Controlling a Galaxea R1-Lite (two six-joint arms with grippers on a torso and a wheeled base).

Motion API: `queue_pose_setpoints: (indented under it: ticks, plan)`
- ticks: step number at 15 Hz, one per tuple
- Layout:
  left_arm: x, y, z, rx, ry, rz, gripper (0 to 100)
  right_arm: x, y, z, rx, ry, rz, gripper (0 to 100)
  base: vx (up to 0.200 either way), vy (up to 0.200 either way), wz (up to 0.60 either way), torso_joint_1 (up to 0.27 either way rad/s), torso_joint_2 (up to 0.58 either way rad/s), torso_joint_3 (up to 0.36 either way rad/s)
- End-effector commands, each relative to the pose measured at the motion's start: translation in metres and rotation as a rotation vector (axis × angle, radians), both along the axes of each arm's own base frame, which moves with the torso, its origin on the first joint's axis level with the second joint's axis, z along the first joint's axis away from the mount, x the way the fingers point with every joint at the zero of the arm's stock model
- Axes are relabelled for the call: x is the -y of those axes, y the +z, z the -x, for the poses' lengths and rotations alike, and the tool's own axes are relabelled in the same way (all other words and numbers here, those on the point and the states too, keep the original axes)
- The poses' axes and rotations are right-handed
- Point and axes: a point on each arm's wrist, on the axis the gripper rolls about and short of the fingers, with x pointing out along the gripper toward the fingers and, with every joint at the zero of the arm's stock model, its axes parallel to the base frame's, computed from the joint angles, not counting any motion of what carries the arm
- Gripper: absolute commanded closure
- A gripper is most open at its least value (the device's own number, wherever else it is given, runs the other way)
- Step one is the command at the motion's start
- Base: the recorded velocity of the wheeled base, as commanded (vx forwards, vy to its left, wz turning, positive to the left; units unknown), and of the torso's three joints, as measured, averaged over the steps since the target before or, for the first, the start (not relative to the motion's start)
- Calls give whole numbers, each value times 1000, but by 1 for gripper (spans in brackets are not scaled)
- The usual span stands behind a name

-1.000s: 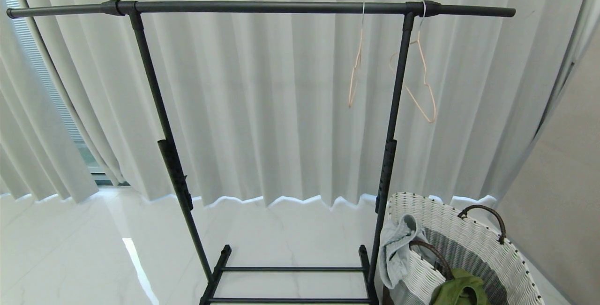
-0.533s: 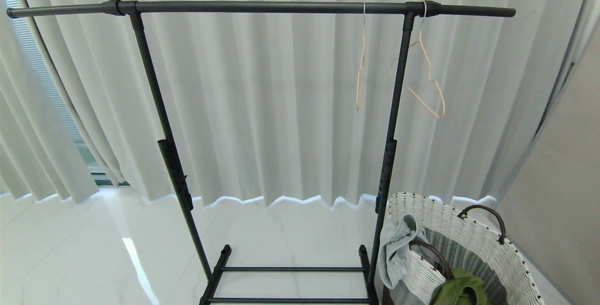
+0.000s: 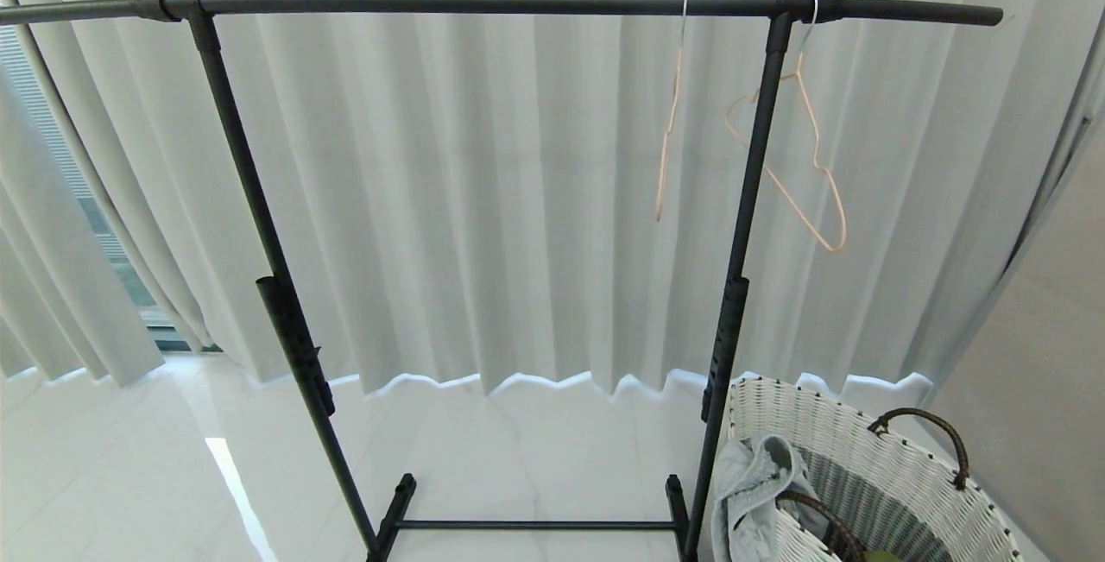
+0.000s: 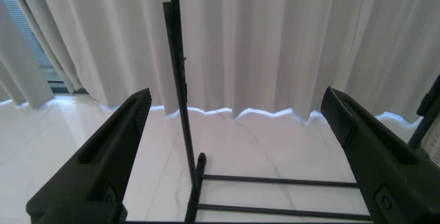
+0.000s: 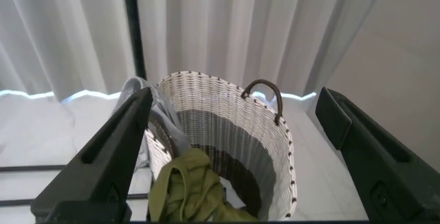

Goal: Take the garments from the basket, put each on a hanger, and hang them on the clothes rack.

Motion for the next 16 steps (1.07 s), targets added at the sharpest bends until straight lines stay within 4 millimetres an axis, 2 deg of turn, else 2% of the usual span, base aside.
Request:
queue_pose_setpoints:
  ticks: [1,3,4,5,6,7,9,11,12,16]
  plan:
    - [0,0,0,0,1,0,0,0,0,0,3,0,-1,0,0,0,0,0,0,0]
    - [0,0,0,0,1,0,0,0,3,1,17,13,4,0,0,0,0,0,0,0]
    - [0,0,0,-1,1,-3,0,-1,40,0,-20,89,2,0,0,0,0,0,0,0]
    - [0,0,0,-1,1,-5,0,-1,62,-13,-128,113,17,0,0,0,0,0,0,0]
    - [0,0,0,-1,1,-5,0,-2,65,-29,-235,121,52,0,0,0,0,0,0,0]
    - [0,0,0,-1,1,-5,0,-3,65,-58,-408,128,124,0,0,0,0,0,0,0]
    - [0,0,0,-1,1,-5,0,-4,52,-102,-623,165,237,0,0,0,0,0,0,0]
    - [0,0,0,-1,1,-5,0,-6,32,-135,-764,225,350,0,0,0,0,0,0,0]
    - [0,0,0,-1,1,-5,0,-6,21,-144,-804,252,394,0,0,0,0,0,0,0]
    - [0,0,0,-1,1,-5,0,-6,-13,-154,-980,315,433,0,0,0,0,0,0,0]
